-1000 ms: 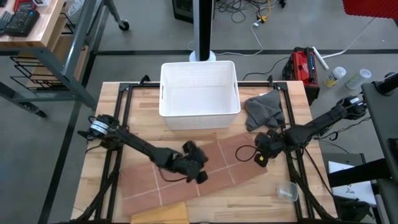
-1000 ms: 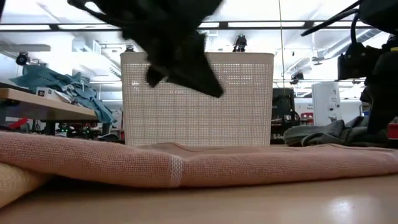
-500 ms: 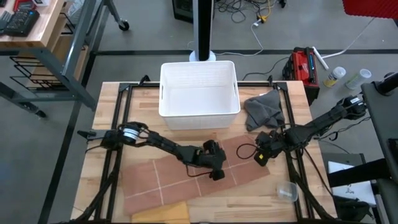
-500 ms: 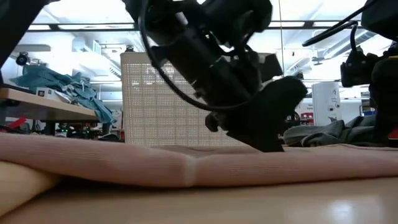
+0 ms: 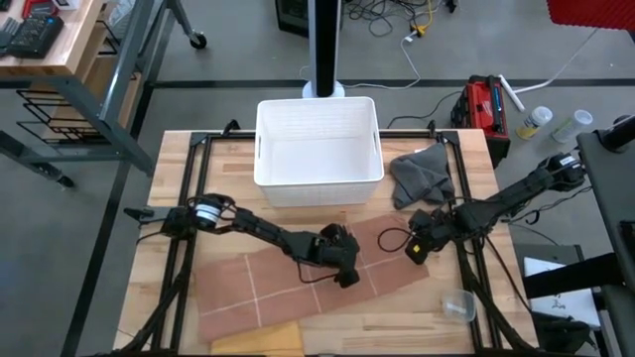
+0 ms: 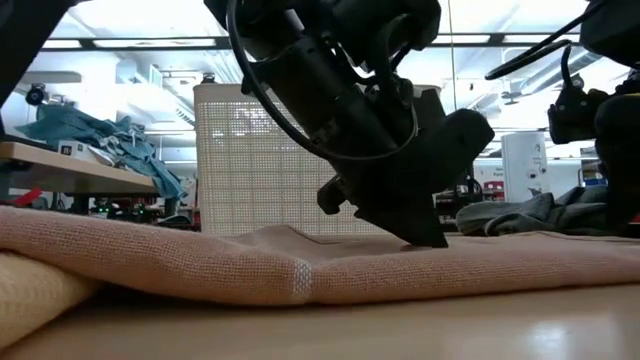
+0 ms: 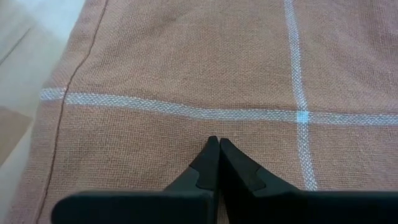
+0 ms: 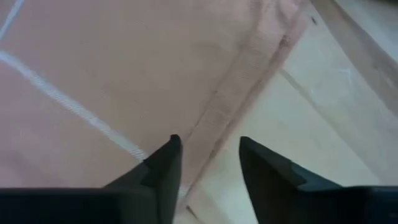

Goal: Fold towel
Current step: Fold the brown squared towel

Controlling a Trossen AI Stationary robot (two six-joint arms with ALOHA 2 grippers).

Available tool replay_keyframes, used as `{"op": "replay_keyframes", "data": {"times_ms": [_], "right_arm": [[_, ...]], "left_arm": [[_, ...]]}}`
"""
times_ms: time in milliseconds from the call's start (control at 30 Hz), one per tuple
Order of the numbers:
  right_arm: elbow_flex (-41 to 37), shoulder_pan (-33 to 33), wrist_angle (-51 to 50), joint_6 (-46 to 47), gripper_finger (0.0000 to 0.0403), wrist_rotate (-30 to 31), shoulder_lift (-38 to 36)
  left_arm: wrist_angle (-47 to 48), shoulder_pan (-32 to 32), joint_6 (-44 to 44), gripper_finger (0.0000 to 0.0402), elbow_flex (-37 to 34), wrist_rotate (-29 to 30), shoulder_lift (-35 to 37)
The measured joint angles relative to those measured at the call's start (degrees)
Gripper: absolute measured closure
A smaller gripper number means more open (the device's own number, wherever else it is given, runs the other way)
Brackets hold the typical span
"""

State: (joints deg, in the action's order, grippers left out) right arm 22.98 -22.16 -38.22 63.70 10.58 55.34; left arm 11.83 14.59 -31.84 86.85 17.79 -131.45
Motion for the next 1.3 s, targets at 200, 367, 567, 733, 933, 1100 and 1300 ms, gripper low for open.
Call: {"op": "replay_keyframes", "data": {"times_ms": [200, 367, 567, 733, 933, 1100, 1300], "right_arm": [[0.0, 2.33, 3.75, -1.08, 0.0189, -1.09, 1.66], [0.0, 4.28, 8.43, -3.58, 0.0181, -3.59, 6.28], [2.8, 5.71, 7.03, -6.23, 0.0181, -5.19, 11.1], [4.17, 5.71, 7.55, -7.62, 0.0184, -5.24, 14.31], [6.92, 6.68, 9.95, -10.94, 0.0195, -8.7, 17.61], [9.36, 8.41, 12.04, -14.12, 0.0217, -12.15, 21.58], [11.96, 9.64, 11.38, -19.43, 0.0301, -12.65, 25.2]], "left_arm": [[0.48, 0.39, -1.27, 0.0399, 0.0, -0.07, 0.08], [0.47, 0.41, -1.52, 0.04, 0.0, -0.07, 0.08], [0.47, 0.55, -1.79, 0.0398, 0.0, -0.07, 0.08], [0.13, 0.74, -1.81, 0.04, -0.02, -0.21, 0.08], [-1.15, 0.91, -1.81, 0.0399, -0.13, -0.49, 0.06], [-1.38, 1.14, -1.83, 0.0399, -0.13, -0.47, 0.03], [-1.82, 1.26, -1.82, 0.04, -0.19, 0.6, -0.03]]}}
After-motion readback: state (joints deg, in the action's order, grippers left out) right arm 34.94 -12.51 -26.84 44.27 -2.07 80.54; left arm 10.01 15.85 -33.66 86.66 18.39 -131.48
